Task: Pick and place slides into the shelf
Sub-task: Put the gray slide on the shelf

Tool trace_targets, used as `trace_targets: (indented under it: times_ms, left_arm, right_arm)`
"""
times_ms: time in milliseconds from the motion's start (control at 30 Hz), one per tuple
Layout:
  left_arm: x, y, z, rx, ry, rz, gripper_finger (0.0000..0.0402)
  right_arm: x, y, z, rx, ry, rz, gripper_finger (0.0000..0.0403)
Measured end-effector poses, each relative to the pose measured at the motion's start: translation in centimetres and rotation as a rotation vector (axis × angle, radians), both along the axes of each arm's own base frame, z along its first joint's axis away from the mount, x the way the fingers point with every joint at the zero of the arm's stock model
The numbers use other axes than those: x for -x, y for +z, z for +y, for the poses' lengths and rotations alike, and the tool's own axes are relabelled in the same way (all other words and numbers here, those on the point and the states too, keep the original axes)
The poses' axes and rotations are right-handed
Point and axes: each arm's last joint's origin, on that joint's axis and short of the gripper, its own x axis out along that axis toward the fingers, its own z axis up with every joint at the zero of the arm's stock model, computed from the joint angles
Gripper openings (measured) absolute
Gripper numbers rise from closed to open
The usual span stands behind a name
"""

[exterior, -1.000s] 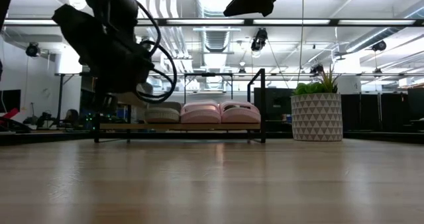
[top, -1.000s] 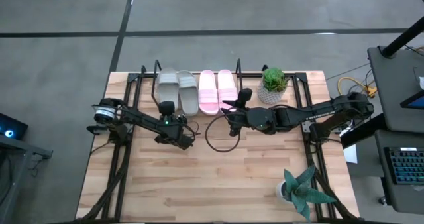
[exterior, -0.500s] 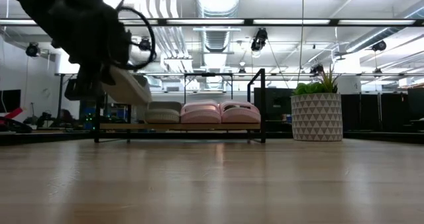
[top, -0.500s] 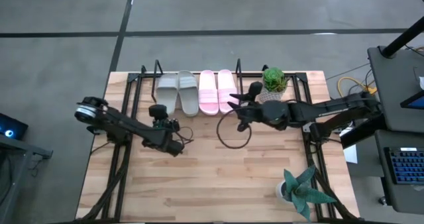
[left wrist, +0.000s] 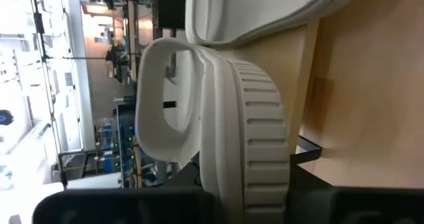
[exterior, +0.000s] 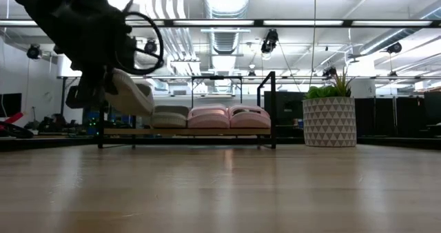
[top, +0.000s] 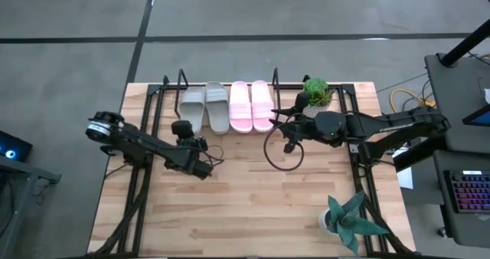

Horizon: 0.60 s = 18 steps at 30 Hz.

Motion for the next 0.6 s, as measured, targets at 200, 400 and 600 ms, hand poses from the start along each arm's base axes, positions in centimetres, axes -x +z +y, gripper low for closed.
trace_targets:
  times_ms: [200,400,600]
  left_arm:
    - [-0.7,-1.3,1.1,-0.011,0.055,0.036,0.0028]
    - [-1.2,-1.9,1.6,-0.030,0.072,0.024,0.0028]
    - [-1.6,-2.7,1.7,-0.037,0.041,-0.006,0.0028]
  right_arm:
    - [0.0,-0.2,0.0,-0.001,0.002,0.006,0.0126]
    - [0.0,-0.3,0.0,-0.002,0.002,0.008,0.0123]
    - [0.0,-0.3,0.0,-0.006,0.001,0.006,0.0127]
